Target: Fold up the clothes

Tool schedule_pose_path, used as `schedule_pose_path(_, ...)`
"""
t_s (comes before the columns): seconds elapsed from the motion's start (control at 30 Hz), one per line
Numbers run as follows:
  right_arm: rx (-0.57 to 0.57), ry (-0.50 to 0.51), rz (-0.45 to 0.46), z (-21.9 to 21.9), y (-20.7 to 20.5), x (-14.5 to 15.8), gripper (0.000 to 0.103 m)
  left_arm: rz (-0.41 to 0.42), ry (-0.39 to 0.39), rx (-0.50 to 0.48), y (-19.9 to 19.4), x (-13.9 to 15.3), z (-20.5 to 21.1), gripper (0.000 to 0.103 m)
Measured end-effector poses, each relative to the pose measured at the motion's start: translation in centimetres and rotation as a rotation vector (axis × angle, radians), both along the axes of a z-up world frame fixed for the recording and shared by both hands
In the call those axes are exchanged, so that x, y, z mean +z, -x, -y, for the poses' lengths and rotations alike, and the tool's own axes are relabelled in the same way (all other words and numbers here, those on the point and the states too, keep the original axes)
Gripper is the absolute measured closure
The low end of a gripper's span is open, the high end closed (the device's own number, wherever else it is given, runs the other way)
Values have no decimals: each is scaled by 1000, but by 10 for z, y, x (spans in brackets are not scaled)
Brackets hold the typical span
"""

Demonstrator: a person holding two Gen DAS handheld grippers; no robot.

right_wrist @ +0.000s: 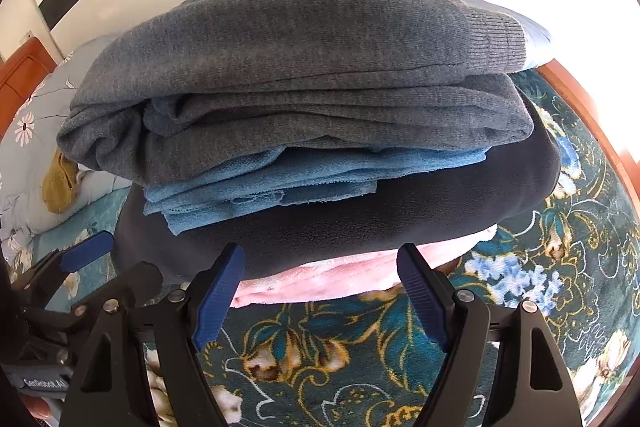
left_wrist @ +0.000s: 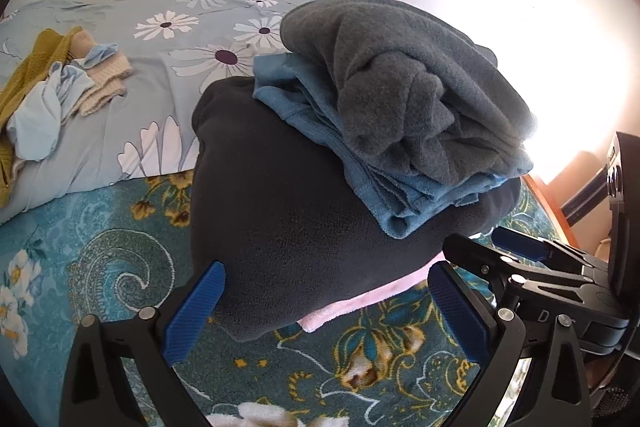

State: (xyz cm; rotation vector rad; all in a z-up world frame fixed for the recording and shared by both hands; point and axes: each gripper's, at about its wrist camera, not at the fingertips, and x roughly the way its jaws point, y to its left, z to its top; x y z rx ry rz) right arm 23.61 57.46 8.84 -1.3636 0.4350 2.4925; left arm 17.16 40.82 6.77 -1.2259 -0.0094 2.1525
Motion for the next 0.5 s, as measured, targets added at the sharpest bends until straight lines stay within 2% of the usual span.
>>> schedule_pose_path(0.03,-2,-3,-2,-1,-1,1,21,-7,-9,7,0,1,1,0)
schedule_pose_path(0.1,-9,-8,-8,-3,-3,2,7,-24,-23,21,1,4,3,0)
schedule_pose_path(0.27,-29,-29,-31,-7,-6,8,5,-65,19,52,3,10,2,0)
schedule_pose_path(0.43,-45,-57,-45,-19,0,22,5,-55,2,53,5,11,3,0)
schedule_pose_path(0.5,-50,-69,-41,-15,4,25,5,-76,13,52,2,13,1,0)
